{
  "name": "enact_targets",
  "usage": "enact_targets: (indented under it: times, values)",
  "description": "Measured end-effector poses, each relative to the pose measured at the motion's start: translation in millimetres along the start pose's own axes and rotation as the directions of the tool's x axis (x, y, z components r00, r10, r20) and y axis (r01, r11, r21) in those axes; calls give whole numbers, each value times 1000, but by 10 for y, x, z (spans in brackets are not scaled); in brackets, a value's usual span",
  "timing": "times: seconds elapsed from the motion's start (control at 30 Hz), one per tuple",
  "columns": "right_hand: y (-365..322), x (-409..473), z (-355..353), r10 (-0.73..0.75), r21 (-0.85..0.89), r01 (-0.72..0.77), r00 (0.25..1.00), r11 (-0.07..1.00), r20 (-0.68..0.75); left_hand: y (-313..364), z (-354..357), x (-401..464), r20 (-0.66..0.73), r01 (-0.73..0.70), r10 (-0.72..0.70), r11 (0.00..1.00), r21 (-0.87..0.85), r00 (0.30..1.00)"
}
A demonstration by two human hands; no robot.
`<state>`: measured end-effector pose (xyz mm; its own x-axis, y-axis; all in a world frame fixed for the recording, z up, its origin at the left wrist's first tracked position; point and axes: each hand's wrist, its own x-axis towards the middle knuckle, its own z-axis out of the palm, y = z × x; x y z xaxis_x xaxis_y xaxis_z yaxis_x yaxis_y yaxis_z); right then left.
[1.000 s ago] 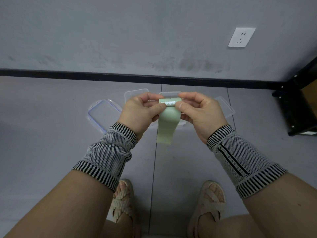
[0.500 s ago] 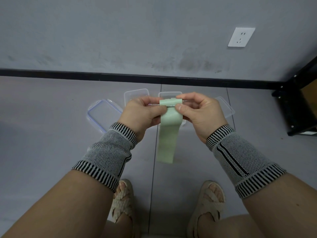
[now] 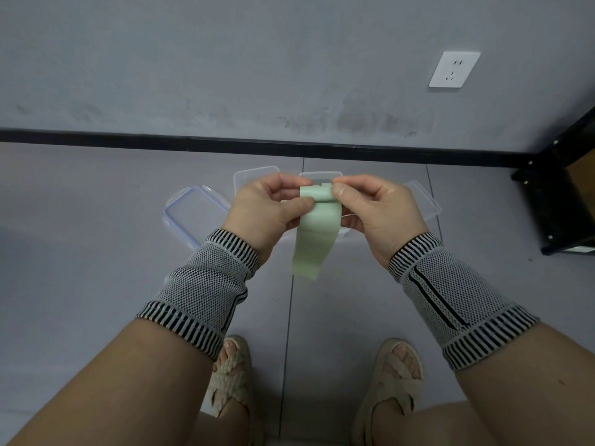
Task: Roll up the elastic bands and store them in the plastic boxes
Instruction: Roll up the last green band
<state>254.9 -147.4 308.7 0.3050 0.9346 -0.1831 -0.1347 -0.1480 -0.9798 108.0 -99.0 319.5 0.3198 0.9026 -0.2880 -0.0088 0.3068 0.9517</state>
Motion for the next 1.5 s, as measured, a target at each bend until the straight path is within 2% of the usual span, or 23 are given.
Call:
enact_targets:
  times: [0.2,0.37,0.47,0.6,0.73,0.87,1.17,1.5]
  values:
    - [-5,-5,-6,-34,5,34,999,999,-22,22,24,-12,-1,35,-35,999,-17,999]
    - [-8,-1,-26,-69,2,69,998,998,-6,26,19,-17,-5,64,-64,994,90,998]
    - [-7,1,-20,-86,23,85,996,996,17,18,16,-22,3,-22,22,994,105,1000]
    - [-27,-2,-38,-108,55,105,992,993,61,21,-21,-27,42,-236,233,953,192,972]
    - [-57,-35,-64,-139,-20,140,988,990,65,61,-29,-52,81,-318,308,931,179,948]
    - [-54,-39,-39,-177,-90,182,983,979,54,44,-23,-69,93,-327,315,927,181,945]
    - [-128,-63,15,-245,-40,248,966,968,80,75,-58,-85,39,-243,240,962,128,970]
    - [-127,-19,52,-212,-55,218,972,974,97,146,-117,-72,51,-277,273,952,128,961]
